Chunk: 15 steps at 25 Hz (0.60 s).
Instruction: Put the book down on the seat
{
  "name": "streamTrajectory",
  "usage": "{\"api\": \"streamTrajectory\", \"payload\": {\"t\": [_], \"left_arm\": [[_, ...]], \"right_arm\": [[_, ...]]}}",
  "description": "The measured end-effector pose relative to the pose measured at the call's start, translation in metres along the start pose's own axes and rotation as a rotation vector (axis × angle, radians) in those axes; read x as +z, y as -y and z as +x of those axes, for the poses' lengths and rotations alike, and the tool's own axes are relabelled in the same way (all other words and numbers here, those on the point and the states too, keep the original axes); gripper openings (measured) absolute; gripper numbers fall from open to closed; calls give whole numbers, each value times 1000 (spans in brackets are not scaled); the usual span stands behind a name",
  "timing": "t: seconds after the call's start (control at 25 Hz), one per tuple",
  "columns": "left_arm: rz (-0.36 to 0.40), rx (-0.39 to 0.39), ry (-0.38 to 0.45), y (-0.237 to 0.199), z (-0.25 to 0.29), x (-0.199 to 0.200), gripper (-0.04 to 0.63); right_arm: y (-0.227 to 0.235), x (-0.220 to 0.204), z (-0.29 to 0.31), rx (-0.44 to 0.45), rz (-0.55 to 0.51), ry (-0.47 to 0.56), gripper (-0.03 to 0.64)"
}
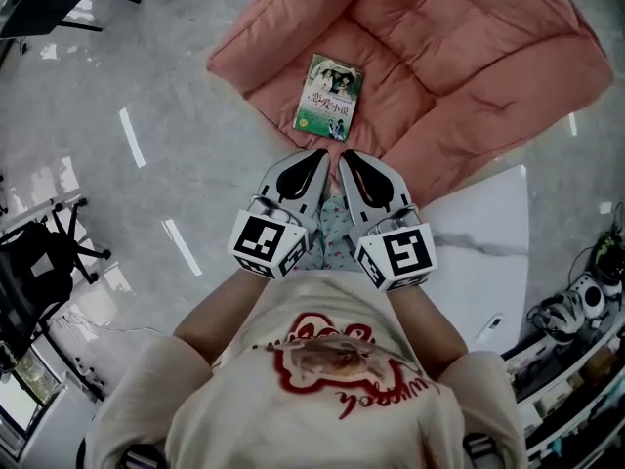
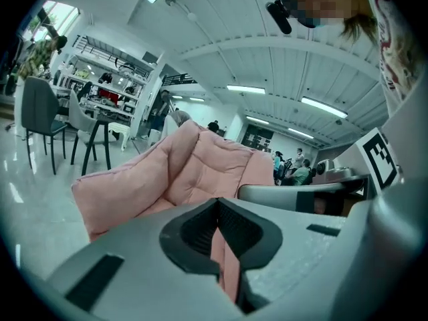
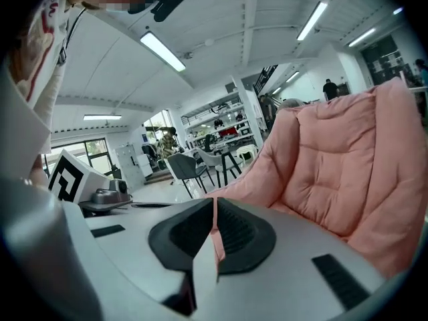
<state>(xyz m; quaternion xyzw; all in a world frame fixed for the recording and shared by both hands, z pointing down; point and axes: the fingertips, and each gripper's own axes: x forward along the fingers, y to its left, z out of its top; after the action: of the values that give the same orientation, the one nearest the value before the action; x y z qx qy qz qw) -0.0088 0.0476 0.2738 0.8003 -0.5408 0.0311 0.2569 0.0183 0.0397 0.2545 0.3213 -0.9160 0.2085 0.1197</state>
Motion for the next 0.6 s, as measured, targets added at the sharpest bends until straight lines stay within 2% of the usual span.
{"api": "streamTrajectory", "payload": {"t": [0.16, 0.36, 0.6], "left_arm": [[12, -47, 33, 23, -16, 23, 5], [-4, -26, 63, 39, -30, 33, 5], [-13, -13, 113, 54, -39, 43, 5]], "right_arm": [[-12, 20, -20, 8, 15, 26, 0], [-25, 32, -38, 50, 1, 40, -2], [-38, 39, -54, 124, -70, 48, -2]]}}
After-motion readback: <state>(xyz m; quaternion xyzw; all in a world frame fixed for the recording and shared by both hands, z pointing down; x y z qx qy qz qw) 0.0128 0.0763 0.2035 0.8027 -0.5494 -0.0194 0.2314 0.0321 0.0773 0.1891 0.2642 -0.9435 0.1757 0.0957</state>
